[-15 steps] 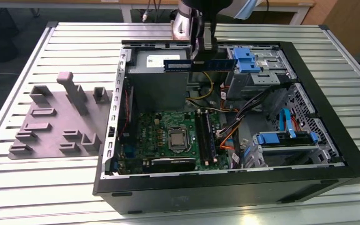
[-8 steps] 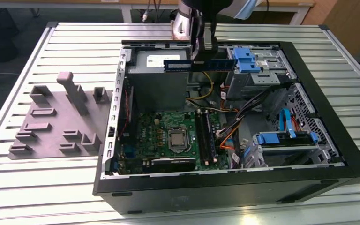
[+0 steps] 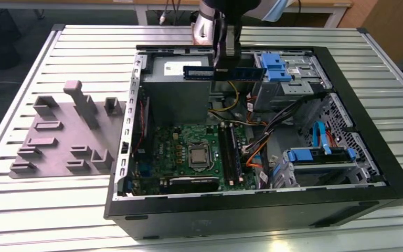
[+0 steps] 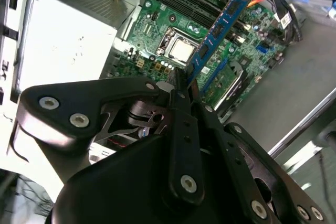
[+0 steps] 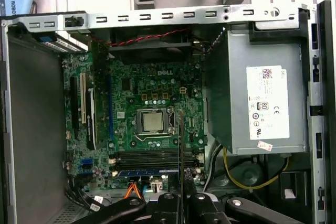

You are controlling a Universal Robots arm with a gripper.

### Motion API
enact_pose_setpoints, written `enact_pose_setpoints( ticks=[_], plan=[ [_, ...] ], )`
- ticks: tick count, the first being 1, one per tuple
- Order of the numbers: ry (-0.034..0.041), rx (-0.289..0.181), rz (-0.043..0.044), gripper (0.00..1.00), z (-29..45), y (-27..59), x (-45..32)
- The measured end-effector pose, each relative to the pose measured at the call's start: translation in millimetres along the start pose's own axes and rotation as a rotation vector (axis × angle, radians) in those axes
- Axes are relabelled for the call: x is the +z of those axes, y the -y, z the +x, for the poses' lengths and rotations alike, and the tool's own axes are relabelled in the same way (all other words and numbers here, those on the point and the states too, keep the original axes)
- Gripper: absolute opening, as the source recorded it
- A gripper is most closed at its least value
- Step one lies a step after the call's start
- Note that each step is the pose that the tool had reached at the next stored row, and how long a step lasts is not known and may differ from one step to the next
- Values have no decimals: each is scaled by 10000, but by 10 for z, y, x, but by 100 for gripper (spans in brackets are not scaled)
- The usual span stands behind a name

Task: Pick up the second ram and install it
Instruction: 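Insert the second ram into the second slot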

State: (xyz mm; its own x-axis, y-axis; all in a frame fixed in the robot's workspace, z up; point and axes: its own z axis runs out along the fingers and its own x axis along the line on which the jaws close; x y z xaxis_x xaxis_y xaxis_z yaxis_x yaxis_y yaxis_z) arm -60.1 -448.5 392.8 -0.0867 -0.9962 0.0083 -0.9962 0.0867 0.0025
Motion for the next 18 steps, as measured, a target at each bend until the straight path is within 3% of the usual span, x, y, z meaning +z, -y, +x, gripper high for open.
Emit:
enact_pose_setpoints(
  ticks=[18],
  plan=[
    [9, 3144, -23, 14, 0, 0, 44]
  ],
)
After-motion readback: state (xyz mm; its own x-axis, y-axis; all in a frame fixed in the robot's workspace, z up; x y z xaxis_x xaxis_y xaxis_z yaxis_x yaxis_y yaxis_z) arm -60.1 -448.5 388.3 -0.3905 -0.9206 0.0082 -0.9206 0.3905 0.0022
